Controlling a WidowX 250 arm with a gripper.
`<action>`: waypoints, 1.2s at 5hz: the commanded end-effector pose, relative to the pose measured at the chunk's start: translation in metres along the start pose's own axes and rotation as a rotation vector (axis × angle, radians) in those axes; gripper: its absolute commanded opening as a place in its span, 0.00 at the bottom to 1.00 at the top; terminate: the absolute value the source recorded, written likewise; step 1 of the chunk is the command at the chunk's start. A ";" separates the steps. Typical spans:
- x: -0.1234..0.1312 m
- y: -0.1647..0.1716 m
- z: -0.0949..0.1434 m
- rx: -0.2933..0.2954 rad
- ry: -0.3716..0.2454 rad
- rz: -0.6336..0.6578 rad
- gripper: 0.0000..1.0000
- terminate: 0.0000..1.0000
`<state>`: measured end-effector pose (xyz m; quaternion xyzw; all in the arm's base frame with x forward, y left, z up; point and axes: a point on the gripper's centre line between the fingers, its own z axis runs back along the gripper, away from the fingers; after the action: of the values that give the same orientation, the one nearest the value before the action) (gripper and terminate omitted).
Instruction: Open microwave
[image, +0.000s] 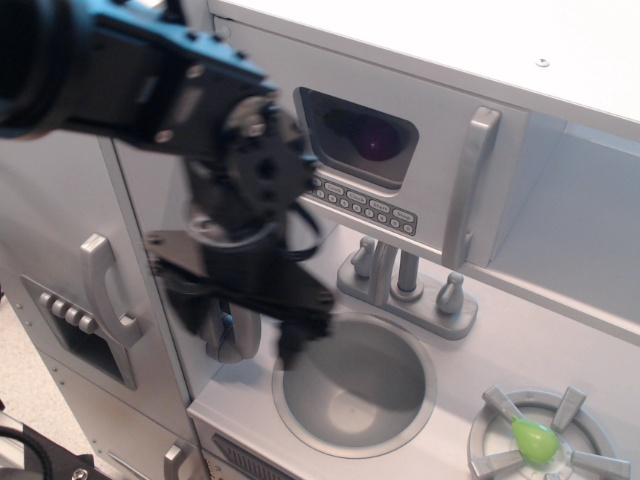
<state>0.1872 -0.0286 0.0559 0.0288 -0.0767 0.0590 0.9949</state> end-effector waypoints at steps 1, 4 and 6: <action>0.026 -0.041 0.027 -0.117 -0.024 0.057 1.00 0.00; 0.076 -0.061 0.064 -0.175 -0.159 0.043 1.00 0.00; 0.103 -0.071 0.056 -0.137 -0.249 0.052 1.00 0.00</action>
<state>0.2833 -0.0888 0.1062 -0.0240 -0.1811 0.0770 0.9802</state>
